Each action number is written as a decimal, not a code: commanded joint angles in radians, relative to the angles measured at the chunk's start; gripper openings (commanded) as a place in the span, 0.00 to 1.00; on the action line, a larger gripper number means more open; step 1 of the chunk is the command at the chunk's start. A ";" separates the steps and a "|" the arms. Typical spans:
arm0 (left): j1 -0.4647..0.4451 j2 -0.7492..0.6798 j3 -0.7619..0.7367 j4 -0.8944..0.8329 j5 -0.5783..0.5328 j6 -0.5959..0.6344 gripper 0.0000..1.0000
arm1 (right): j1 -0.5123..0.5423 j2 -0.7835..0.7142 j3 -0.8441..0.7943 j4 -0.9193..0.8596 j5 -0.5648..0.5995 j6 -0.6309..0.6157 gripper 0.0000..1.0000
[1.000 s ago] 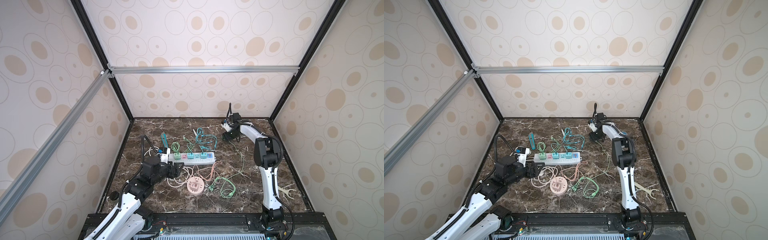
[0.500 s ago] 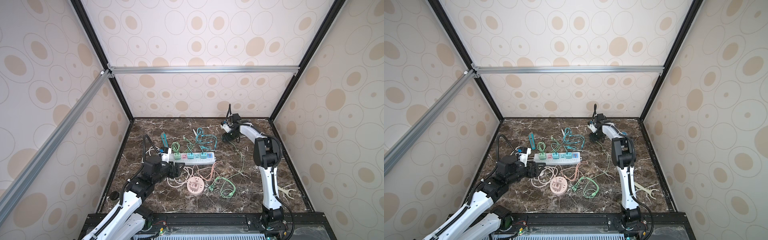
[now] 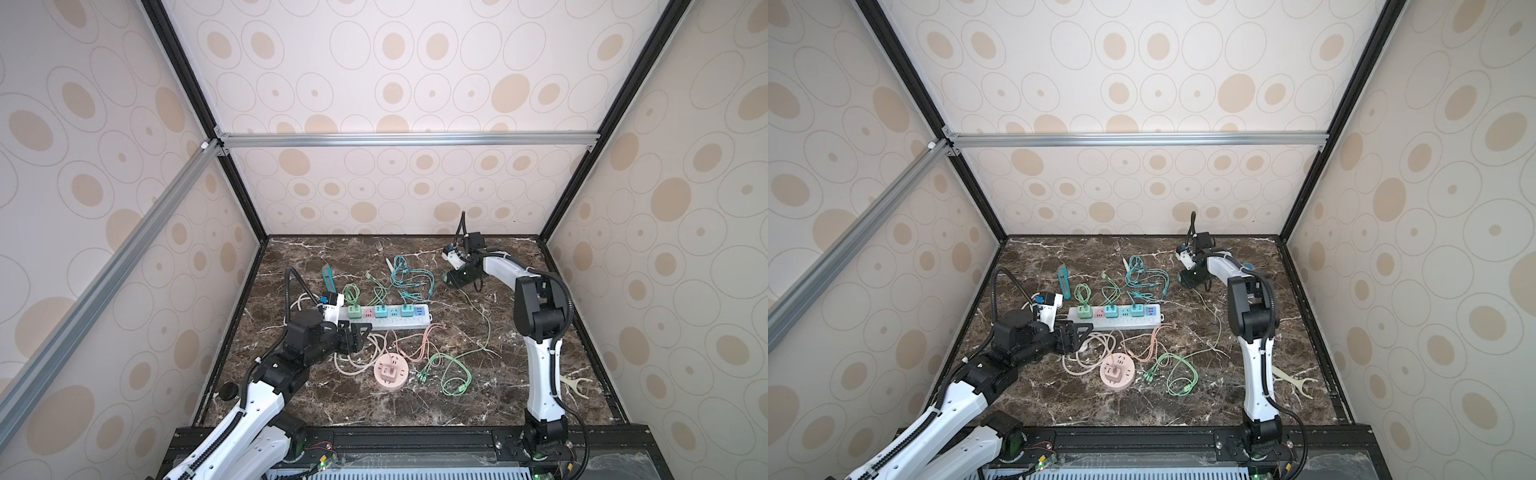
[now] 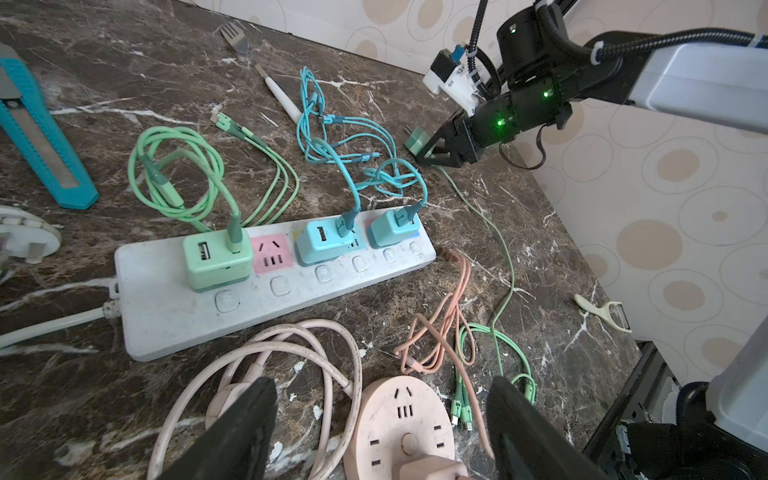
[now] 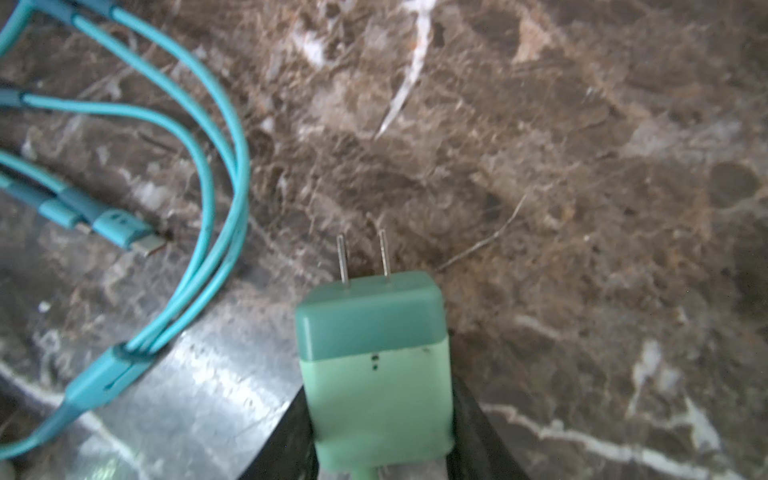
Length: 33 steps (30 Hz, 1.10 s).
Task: Insert the plug
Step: 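Grasp the green charger with the right gripper and lift it, then carry the green charger toward the left gripper while the left arm moves to meet it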
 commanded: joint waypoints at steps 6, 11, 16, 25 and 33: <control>0.006 0.059 0.085 0.103 0.062 -0.017 0.79 | 0.000 -0.342 -0.277 0.250 -0.106 -0.039 0.34; 0.004 0.137 0.125 0.183 0.155 -0.043 0.79 | 0.022 -0.549 -0.453 0.367 -0.145 -0.078 0.33; 0.003 0.182 0.164 0.259 0.261 -0.059 0.78 | 0.078 -0.735 -0.567 0.414 -0.137 -0.157 0.33; -0.001 0.245 0.248 0.237 0.411 -0.030 0.78 | 0.244 -0.903 -0.626 0.401 -0.109 -0.269 0.33; -0.015 0.281 0.299 0.255 0.487 -0.039 0.75 | 0.392 -0.950 -0.626 0.391 -0.041 -0.333 0.33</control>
